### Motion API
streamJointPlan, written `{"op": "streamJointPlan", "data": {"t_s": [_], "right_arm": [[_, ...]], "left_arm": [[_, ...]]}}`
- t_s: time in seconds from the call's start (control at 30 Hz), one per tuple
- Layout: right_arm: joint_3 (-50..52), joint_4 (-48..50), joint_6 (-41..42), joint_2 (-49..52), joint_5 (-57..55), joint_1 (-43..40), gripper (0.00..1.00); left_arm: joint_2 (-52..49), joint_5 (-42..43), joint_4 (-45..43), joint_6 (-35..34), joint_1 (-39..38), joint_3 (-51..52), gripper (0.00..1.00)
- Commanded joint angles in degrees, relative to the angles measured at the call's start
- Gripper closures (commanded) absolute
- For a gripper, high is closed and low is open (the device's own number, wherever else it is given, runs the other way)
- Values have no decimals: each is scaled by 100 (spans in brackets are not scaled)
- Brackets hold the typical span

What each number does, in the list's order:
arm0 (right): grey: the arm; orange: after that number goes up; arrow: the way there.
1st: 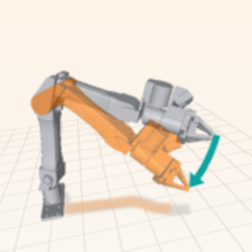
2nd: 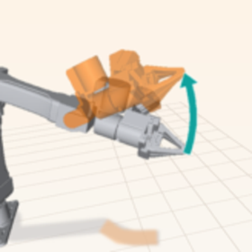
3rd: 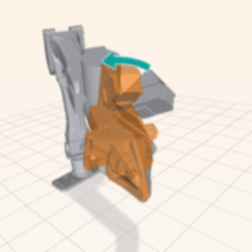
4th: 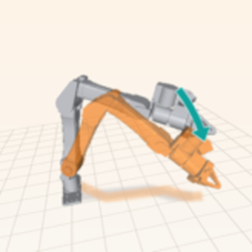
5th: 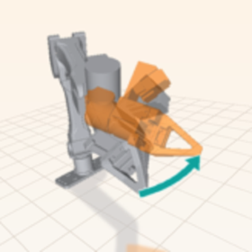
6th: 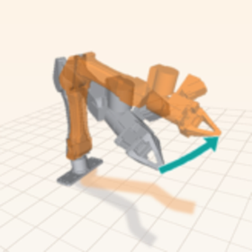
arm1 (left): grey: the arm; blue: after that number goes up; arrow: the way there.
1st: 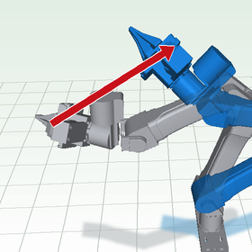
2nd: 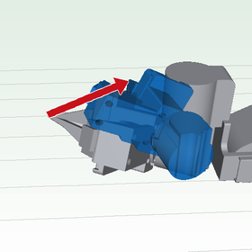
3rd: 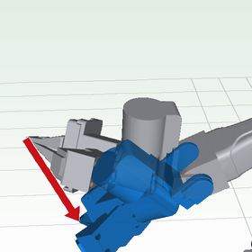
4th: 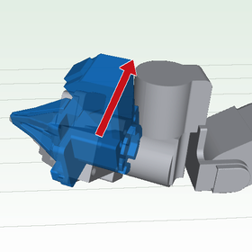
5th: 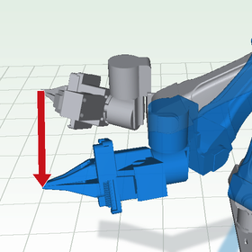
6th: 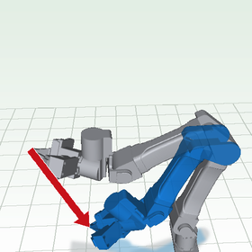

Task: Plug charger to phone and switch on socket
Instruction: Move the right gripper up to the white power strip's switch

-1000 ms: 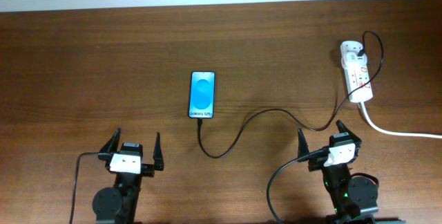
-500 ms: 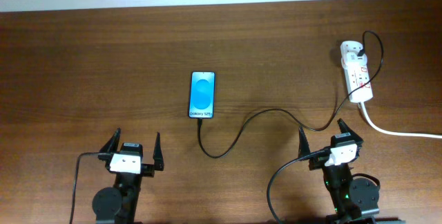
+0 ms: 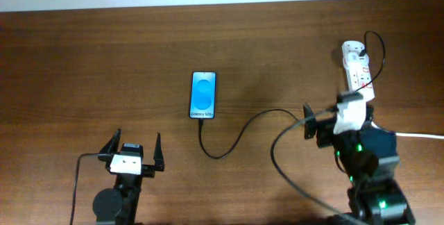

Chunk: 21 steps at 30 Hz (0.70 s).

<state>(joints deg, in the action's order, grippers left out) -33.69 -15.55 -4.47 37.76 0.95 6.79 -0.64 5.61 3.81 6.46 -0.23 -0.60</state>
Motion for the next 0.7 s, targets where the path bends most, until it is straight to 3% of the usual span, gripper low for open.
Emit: {"op": "streamJointPlan", "data": {"t_s": [0.0,0.17,0.33,0.4,0.47,0.67], "right_arm": [[-789,-105,81,920,-35,-37,2],[-2002,-542,245,2496,1447,-1281,2],[-3628,-1720,304,3705,2583,-2260,1],[-4450,-2175,299,3967,2730,-2511,2],[-4769,-1998,304,4009,2393,-2756,2],[-4828,-1832,879,4409,2417,-3700,2]], "left_arm": [[35,-2,35,94,28,9,1],[35,-2,35,94,28,9,1],[35,-2,35,94,28,9,1],[35,-2,35,94,28,9,1],[35,-2,35,94,28,9,1],[35,-2,35,94,28,9,1]]}}
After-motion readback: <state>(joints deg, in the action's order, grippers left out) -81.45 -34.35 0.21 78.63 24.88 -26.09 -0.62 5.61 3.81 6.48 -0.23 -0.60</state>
